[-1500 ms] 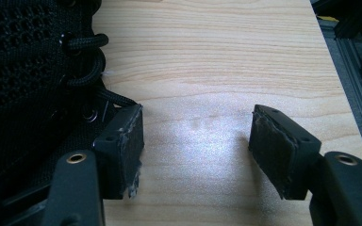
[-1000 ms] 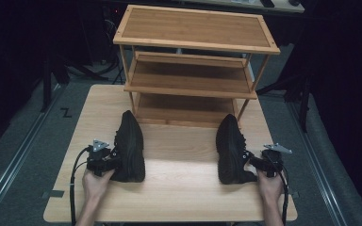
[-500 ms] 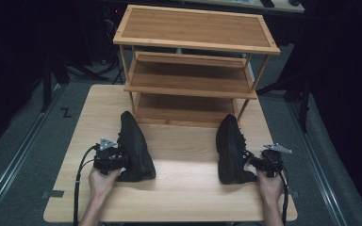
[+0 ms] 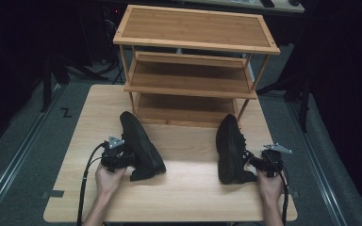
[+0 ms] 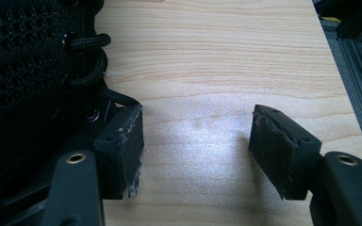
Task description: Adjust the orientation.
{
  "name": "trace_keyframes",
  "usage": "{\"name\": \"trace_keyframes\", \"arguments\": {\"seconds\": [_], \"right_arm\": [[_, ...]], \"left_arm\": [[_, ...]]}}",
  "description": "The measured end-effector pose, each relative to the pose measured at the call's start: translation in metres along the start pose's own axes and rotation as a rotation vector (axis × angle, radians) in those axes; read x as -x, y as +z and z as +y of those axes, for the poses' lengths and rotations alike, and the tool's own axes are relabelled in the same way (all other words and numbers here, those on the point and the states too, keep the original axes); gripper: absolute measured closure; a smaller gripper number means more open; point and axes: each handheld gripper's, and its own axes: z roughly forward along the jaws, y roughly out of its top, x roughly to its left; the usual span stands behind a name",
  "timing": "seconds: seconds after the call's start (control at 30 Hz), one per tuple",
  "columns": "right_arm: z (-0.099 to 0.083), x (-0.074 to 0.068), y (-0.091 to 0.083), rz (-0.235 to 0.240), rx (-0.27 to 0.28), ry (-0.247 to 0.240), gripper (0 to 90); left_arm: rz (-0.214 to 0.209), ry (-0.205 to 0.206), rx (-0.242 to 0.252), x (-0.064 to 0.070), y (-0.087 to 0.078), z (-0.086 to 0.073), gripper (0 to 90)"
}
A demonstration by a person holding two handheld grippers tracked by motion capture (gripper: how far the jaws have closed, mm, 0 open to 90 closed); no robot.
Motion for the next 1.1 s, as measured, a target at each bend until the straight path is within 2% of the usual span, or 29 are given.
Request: {"name": "trace_keyframes", "arguments": {"seconds": [0.33,0.53,0.87,1.0,1.1], "right_arm": [[0.0,-0.001,0.0,0.0,-0.002,0.006,35.9],[0.0,-0.001,0.0,0.001,-0.003,0.009,35.9],[0.0,-0.001,0.0,-0.001,-0.003,0.007,35.9],[0.0,-0.002,0.0,-0.001,-0.003,0.006,35.9],[0.0,-0.002,0.0,-0.001,-0.003,0.006,35.9]], "left_arm": [[0.003,-0.007,0.036,0.001,-0.001,0.003,37.5],[0.022,0.017,0.047,0.007,-0.002,0.011,37.5],[-0.01,0.0,0.093,0.01,0.0,0.017,38.9],[0.008,0.03,0.089,0.015,0.0,0.022,39.8],[0.003,0.04,0.095,0.018,0.002,0.028,40.1]]}}
